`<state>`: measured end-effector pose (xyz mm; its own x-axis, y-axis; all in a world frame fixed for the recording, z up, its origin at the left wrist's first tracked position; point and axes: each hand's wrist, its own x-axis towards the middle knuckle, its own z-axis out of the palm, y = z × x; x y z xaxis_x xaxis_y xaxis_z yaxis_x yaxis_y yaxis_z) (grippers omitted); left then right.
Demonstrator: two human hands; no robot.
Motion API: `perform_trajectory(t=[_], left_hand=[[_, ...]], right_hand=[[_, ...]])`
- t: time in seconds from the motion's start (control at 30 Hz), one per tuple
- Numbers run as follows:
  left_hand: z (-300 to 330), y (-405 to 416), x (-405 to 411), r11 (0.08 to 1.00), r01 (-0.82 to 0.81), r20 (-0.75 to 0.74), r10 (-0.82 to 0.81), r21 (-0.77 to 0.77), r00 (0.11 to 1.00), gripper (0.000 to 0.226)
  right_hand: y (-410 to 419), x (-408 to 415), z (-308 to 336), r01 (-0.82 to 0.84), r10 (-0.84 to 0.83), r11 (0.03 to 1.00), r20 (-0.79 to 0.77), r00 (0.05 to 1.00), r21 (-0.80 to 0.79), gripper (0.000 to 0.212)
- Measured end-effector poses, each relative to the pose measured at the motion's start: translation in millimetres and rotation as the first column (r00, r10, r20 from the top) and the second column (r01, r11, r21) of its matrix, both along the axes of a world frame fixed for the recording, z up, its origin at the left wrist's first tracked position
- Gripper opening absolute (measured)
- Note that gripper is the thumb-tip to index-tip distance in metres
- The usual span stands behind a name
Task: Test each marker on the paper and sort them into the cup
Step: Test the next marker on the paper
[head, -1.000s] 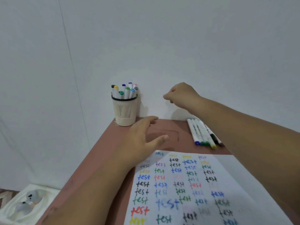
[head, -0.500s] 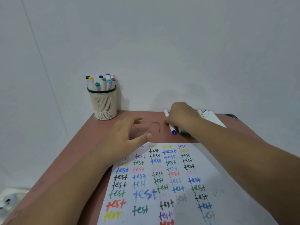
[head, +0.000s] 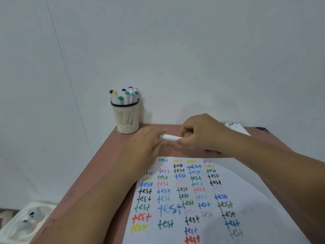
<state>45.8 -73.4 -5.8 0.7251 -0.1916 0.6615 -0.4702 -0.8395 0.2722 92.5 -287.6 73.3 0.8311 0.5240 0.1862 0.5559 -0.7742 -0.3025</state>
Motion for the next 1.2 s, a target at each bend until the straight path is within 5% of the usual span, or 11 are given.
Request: perform_trajectory(t=[0.13, 0.2, 0.3, 0.4, 0.47, 0.63, 0.87, 1.03, 1.2], left_hand=[[10, -7, -13, 0.997, 0.071, 0.0, -0.071, 0.025, 0.997, 0.027], [20, -20, -27, 0.996, 0.085, -0.012, -0.085, -0.019, 0.996, 0.017], [29, -44, -51, 0.989, 0.109, -0.16, -0.124, -0.101, 0.979, 0.016], [36, -69, -77, 0.959, 0.174, -0.259, -0.231, -0.223, 0.938, 0.02], [42, -83, -94, 0.929, 0.212, -0.294, -0.302, -0.303, 0.907, 0.024], [43, -108, -127, 0.904, 0.268, -0.264, -0.363, -0.334, 0.894, 0.022], [37, -124, -151, 0.855, 0.22, -0.248, -0.367, -0.469, 0.897, 0.03], [27, -125, -153, 0.837, 0.075, -0.369, -0.317, -0.542, 0.874, 0.045], [18, -129, -146, 0.904, -0.008, -0.472, -0.215, -0.427, 0.855, 0.026]], right_hand=[[-25, -38, 15, -0.004, 0.009, 0.98, -0.025, 1.0, 0.197, 0.007], [-41, -54, 23, 0.103, -0.041, 0.914, -0.163, 0.986, 0.394, 0.008], [-62, -80, 26, 0.301, 0.083, 0.654, -0.462, 0.883, 0.694, 0.01], [-72, -109, 16, 0.372, 0.319, 0.324, -0.47, 0.823, 0.87, 0.037], [-73, -129, 7, 0.385, 0.362, 0.222, -0.442, 0.821, 0.896, 0.041], [-71, -161, -13, 0.333, 0.225, 0.279, -0.398, 0.889, 0.901, 0.016], [-83, -187, -10, 0.279, 0.153, 0.326, -0.341, 0.927, 0.903, 0.008], [-94, -184, -18, 0.38, 0.173, 0.11, -0.394, 0.903, 0.918, 0.014], [-103, -188, -51, 0.399, 0.021, 0.327, -0.429, 0.903, 0.856, 0.034]])
